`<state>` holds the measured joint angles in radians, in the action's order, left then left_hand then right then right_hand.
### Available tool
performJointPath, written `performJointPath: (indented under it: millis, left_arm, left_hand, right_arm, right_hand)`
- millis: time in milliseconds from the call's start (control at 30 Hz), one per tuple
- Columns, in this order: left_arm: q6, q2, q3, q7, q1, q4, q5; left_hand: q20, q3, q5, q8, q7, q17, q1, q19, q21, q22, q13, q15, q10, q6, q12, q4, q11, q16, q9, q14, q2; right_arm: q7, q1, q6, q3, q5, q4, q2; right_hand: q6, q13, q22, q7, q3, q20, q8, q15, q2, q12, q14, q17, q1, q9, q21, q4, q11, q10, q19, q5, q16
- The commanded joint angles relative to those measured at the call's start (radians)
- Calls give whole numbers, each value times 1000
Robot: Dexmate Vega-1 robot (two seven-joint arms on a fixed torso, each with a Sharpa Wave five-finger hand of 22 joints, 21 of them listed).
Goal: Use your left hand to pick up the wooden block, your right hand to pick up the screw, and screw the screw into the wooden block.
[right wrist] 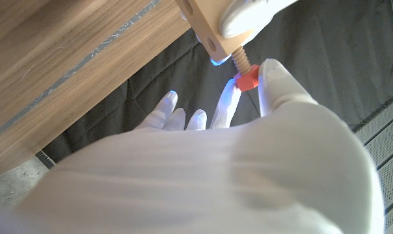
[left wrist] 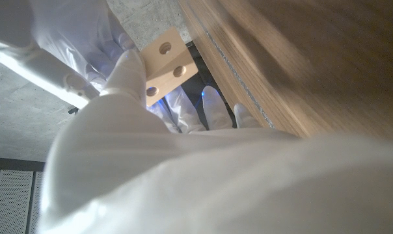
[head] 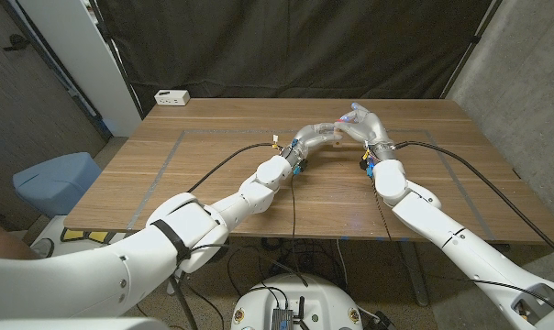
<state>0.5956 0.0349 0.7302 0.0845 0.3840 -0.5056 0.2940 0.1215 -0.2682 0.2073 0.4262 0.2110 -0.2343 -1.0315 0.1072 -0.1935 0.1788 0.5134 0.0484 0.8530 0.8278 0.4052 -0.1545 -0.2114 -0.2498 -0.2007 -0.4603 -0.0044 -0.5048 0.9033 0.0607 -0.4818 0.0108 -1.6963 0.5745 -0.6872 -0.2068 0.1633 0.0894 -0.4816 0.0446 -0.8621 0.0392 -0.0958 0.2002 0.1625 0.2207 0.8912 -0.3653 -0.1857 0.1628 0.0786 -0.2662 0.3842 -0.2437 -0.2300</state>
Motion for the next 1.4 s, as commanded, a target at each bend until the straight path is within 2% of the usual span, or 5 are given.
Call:
performJointPath:
  millis: [33,733,1033,1400]
  left_arm:
    - [16,13,0,8,-14,36,4]
    - [-11,-25,5,-15,30,-72,-10]
    - [-39,-46,9,-30,57,-139,-18]
    - [-56,-58,13,-35,74,-183,-24]
  left_hand:
    - [-2,-2,4,9,-28,-6,28,6,-9,3,64,104,22,80,7,7,-10,5,-10,-10,61]
    - [-2,-1,4,8,-28,-6,29,6,-9,3,65,105,22,79,5,7,-10,6,-10,-10,61]
    - [-2,-1,4,8,-29,-6,29,6,-9,3,65,104,22,81,4,7,-10,6,-10,-10,62]
    - [-2,-1,4,8,-28,-6,28,6,-9,3,66,104,22,80,3,6,-10,6,-10,-10,61]
  right_arm:
    - [-3,-5,2,-3,-1,6,-3]
    - [-13,11,-4,4,7,-14,9]
    - [-21,34,10,16,14,-51,23]
    - [-35,60,14,31,19,-79,32]
  right_hand:
    - [2,-3,2,3,1,29,-7,43,5,-1,9,5,-1,-5,0,-2,3,-7,10,-7,3]
    - [4,-3,2,0,0,29,-11,43,6,-1,9,6,-2,-1,0,-3,5,-7,11,-7,4]
    - [6,-3,2,2,0,29,-12,42,6,-1,10,5,-1,2,0,-2,2,-7,11,-7,4]
    - [3,-3,2,2,1,29,-16,43,6,0,10,5,-1,3,0,-2,3,-8,12,-7,5]
